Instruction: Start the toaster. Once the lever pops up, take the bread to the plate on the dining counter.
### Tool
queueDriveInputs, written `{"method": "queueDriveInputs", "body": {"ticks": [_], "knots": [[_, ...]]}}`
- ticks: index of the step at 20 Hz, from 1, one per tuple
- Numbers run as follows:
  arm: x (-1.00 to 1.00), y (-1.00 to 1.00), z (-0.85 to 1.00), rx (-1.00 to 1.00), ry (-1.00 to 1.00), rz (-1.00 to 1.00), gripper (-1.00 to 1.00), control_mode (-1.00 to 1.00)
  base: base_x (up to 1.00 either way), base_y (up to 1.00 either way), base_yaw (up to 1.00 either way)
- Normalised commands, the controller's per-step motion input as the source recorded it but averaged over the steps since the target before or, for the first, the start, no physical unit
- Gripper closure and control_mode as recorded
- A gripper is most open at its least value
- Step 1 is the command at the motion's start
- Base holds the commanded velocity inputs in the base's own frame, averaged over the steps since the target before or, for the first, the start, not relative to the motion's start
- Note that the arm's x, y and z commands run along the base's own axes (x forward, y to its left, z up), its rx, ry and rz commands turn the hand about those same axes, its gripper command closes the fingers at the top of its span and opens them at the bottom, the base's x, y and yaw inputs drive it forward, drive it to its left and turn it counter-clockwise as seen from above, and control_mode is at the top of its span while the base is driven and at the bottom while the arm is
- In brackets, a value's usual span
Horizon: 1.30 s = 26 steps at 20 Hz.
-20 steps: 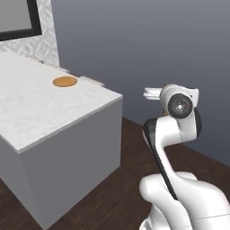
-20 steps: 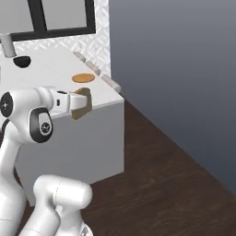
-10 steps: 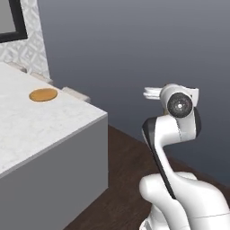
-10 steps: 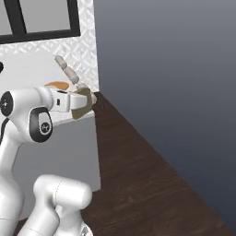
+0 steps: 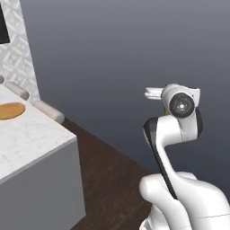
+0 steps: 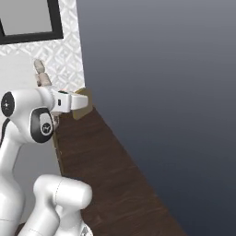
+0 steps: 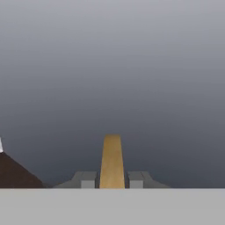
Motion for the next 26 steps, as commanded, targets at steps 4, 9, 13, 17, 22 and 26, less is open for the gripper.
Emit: {"method": "queueDriveInputs", "body": {"ticks": [4,9,13,17,22,26], "knots": [[0.0,0.0,0.0,0.0,0.0,0.0,1.0,1.0,1.0,-0.55,0.4],[0.0,0.0,0.0,0.0,0.0,0.0,1.0,1.0,1.0,-0.57,0.52],[0.0,0.0,0.0,0.0,0.0,0.0,1.0,1.0,0.98,-0.53,0.56],[0.0,0.0,0.0,0.0,0.0,0.0,1.0,1.0,0.92,-0.53,0.58],[0.0,0.0,0.0,0.0,0.0,0.0,1.0,1.0,0.9,-0.47,0.61],[0.0,0.0,0.0,0.0,0.0,0.0,1.0,1.0,0.92,-0.5,0.59]]}}
